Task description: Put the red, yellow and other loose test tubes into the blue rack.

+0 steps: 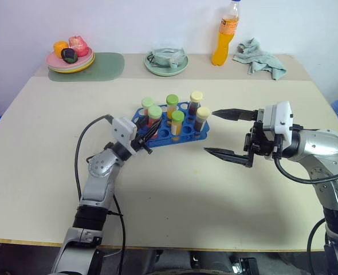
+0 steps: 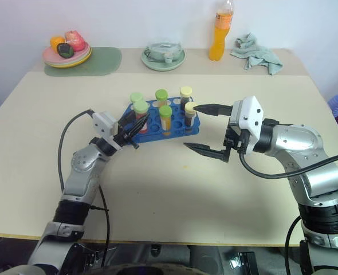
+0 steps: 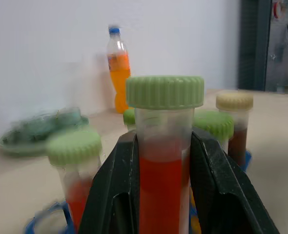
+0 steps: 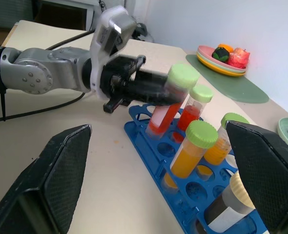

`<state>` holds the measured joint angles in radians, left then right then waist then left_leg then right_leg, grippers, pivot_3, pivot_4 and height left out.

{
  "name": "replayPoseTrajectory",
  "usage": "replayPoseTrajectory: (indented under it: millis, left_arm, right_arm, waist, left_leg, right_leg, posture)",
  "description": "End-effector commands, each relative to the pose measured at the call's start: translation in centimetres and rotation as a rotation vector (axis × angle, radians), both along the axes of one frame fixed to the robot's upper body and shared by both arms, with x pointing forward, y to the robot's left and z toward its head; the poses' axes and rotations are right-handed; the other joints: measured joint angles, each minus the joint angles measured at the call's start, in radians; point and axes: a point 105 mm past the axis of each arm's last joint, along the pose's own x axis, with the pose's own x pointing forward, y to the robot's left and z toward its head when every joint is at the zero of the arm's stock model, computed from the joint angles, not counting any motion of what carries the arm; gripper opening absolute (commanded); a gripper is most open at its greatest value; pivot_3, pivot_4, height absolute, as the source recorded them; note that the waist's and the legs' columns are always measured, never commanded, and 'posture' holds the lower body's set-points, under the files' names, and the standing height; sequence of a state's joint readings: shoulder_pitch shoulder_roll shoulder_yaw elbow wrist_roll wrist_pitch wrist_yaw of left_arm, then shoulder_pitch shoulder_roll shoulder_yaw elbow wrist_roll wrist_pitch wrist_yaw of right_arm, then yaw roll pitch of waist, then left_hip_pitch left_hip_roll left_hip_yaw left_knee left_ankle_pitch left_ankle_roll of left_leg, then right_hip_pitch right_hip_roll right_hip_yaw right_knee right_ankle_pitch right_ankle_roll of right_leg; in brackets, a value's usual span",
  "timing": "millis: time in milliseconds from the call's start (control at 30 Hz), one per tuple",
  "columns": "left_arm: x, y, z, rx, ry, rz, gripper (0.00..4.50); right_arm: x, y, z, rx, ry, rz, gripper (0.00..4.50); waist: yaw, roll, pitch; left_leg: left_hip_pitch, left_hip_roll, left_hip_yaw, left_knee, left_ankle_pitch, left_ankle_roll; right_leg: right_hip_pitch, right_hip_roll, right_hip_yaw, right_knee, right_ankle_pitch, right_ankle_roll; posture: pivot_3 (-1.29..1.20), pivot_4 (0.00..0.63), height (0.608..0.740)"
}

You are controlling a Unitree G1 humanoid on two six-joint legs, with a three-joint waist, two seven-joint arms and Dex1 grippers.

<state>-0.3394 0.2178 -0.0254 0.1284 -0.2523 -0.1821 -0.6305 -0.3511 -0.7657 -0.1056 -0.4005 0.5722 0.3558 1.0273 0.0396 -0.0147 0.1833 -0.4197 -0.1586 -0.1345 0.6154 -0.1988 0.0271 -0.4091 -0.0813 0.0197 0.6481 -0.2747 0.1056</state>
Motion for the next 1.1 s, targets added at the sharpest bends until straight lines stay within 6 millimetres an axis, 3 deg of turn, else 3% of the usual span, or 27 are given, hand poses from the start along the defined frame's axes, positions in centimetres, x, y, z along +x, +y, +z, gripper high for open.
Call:
replayPoseTrajectory:
  millis: [33, 367, 667, 700, 867, 1100]
  left_arm:
    - [-0.4, -0.3, 0.0, 0.011, 0.003, -0.027, 0.88]
    - [0.7, 0.1, 0.6, -0.016, 0.009, -0.007, 0.88]
    - [-0.4, -0.1, 1.5, -0.053, -0.01, -0.087, 0.88]
    - [-0.3, 0.0, 1.6, -0.046, -0.019, -0.074, 1.83]
    - [0.0, 0.3, 1.7, -0.006, -0.022, -0.032, 4.12]
    - [-1.0, 0.8, 1.7, 0.062, -0.001, -0.022, 4.12]
  right_arm:
    - [-0.4, 0.2, 0.9, 0.01, -0.054, 0.015, 4.5]
    - [-0.4, 0.1, 0.7, 0.02, -0.055, 0.0, 4.5]
    - [-0.3, 0.2, 0.3, 0.034, -0.049, -0.014, 4.5]
    - [-0.3, 0.2, 0.3, 0.037, -0.05, -0.013, 4.5]
    - [-0.2, 0.3, 0.2, 0.045, -0.052, -0.012, 4.5]
    - [-0.1, 0.0, -0.6, 0.051, -0.038, -0.022, 4.5]
  waist:
    - [0.0, 0.0, 0.0]
    - [0.0, 0.0, 0.0]
    - [0.0, 0.0, 0.0]
    - [0.0, 0.0, 0.0]
    - [0.0, 0.0, 0.0]
    - [-0.001, 0.0, 0.0]
  left_leg:
    - [0.0, 0.0, 0.0, 0.0, 0.0, 0.0]
    - [0.0, 0.0, 0.0, 0.0, -0.001, 0.001]
    - [0.0, 0.0, 0.0, 0.0, 0.0, 0.001]
    - [0.0, 0.0, 0.0, 0.0, 0.0, 0.001]
    - [0.0, 0.0, 0.0, 0.0, 0.0, 0.001]
    - [0.0, 0.0, 0.0, 0.0, 0.0, 0.001]
  right_leg:
    - [0.0, 0.0, 0.0, 0.0, 0.0, 0.0]
    - [0.0, 0.0, 0.0, 0.0, 0.0, 0.0]
    - [0.0, 0.0, 0.0, 0.0, 0.0, 0.0]
    - [-0.001, 0.0, 0.0, 0.0, 0.0, 0.0]
    - [0.0, 0.0, 0.0, 0.0, 0.0, 0.0]
    - [-0.001, 0.0, 0.0, 0.0, 0.0, 0.0]
  posture:
    - [0.0, 0.15, 0.74]
    - [0.0, 0.15, 0.74]
    - [0.0, 0.15, 0.74]
    - [0.0, 0.15, 0.74]
    - [0.0, 0.15, 0.74]
    - [0.0, 0.15, 0.74]
